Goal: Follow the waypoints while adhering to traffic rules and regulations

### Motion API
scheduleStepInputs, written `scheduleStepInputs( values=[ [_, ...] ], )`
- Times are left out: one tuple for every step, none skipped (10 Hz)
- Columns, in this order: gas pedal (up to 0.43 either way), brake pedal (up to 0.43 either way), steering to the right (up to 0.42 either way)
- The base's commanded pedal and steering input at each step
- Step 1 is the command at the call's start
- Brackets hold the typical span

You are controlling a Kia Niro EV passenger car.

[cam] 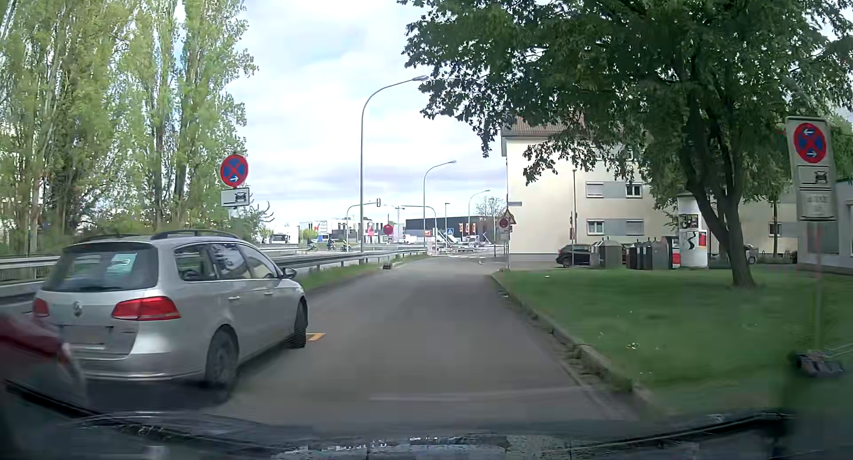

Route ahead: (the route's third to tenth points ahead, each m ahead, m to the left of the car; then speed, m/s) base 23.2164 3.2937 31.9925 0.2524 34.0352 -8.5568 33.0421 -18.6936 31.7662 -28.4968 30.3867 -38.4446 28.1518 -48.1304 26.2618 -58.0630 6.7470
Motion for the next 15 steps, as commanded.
scheduleStepInputs(
  values=[
    [0.008,0.000,0.002],
    [0.008,0.000,0.002],
    [0.008,0.000,0.002],
    [0.008,0.000,0.002],
    [0.008,0.000,0.002],
    [0.008,0.000,0.002],
    [0.008,0.000,0.002],
    [0.008,0.000,0.002],
    [0.008,0.000,0.003],
    [0.008,0.000,0.003],
    [0.008,0.000,0.003],
    [0.000,0.000,0.003],
    [0.000,0.000,0.003],
    [0.000,0.000,0.003],
    [0.000,0.000,0.003]
  ],
)
